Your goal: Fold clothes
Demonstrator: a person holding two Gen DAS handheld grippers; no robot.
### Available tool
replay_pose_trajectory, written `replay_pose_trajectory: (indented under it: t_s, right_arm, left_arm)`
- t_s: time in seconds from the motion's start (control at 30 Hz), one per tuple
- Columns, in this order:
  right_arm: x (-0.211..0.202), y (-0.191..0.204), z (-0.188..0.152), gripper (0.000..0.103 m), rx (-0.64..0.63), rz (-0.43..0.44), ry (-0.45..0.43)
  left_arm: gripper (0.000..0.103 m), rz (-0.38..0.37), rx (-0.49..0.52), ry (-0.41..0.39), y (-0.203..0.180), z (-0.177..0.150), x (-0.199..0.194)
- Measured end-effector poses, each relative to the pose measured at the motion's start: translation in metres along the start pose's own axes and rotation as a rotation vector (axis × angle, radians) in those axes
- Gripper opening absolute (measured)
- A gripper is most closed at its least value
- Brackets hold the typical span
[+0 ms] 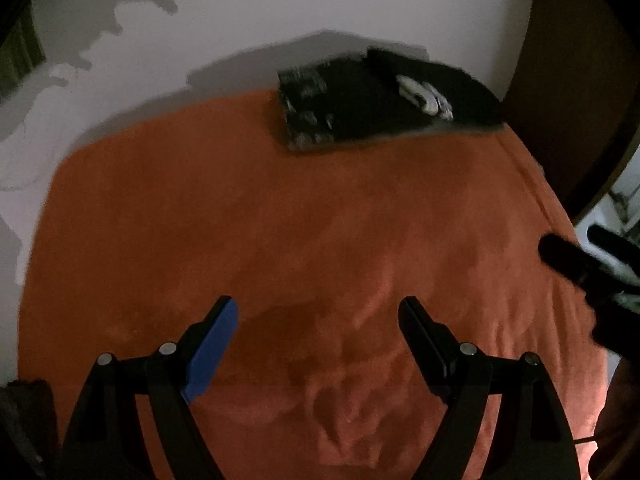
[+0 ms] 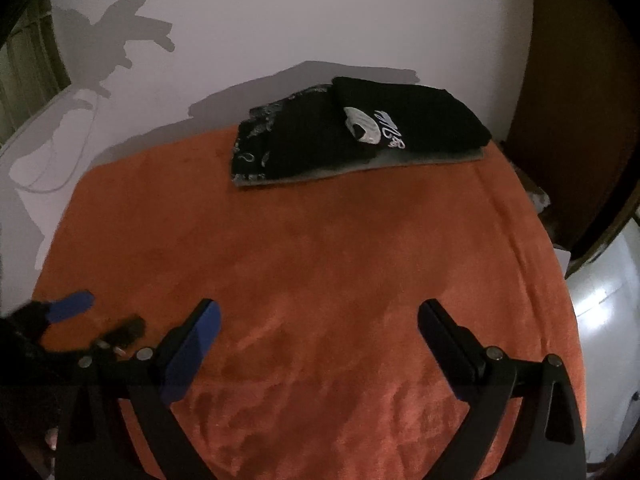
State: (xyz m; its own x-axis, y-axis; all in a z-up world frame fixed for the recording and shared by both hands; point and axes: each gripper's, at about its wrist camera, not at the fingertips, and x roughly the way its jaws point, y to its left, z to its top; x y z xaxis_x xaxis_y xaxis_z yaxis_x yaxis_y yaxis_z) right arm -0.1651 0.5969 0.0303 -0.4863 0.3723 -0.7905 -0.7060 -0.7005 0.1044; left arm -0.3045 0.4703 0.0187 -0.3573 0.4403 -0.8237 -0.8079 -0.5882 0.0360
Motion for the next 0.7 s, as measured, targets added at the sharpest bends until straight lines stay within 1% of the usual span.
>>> replay_pose_trajectory:
  t_s: [0.07, 0.17, 0.47, 0.7]
  right_arm:
    - [0.004, -0.001, -0.004, 0.099, 0.004, 0.003, 0.009]
    - [0.009, 0.000, -0.006, 0.099, 0.002, 0.009, 0.033]
    - [-0.006, 0.017, -0.006, 0.099, -0.026, 0.031, 0.023]
    - [-0.007, 0.023, -0.011, 0.099, -0.028, 0.041, 0.051]
  left_arm:
    - [0.083, -0.001, 0.008, -0.027, 0.002, 0.001, -0.008]
    - [0.083, 0.019, 0.027, -0.041, 0.002, 0.003, -0.014]
    - [0.083, 0.018, 0.031, -0.031, 0.003, 0.003, -0.022]
    - [0.083, 0.015, 0.000, -0.016, 0.010, 0.004, -0.024]
